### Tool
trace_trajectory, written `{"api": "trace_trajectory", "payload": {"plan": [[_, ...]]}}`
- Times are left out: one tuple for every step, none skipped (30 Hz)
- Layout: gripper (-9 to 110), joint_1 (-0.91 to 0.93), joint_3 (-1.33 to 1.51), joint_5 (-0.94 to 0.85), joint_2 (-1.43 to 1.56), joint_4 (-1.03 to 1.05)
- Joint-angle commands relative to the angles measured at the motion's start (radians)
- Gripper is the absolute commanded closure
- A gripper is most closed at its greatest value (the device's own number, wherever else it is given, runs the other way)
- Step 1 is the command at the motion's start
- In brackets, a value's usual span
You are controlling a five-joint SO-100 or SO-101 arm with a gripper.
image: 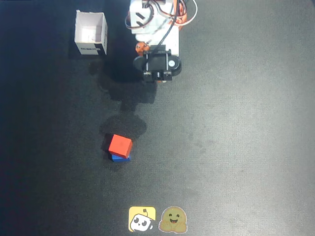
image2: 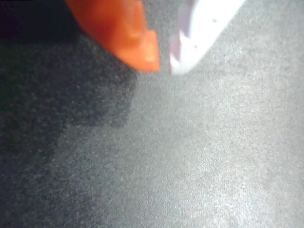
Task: Put the red cube on top of the blue cube.
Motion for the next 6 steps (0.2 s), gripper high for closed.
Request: {"api": "trace_trajectory", "payload": {"plan": [[101,0.003,-0.003,-0.005,0.011,0.003],[101,0.005,-0.003,-0.005,0.011,0.003],[101,0.005,-0.003,-0.005,0.011,0.003],[101,0.006,-0.003,-0.003,0.011,0.003],[101,0.006,-0.003,-0.003,0.011,0.003],[101,0.006,-0.003,-0.003,0.011,0.003]]}}
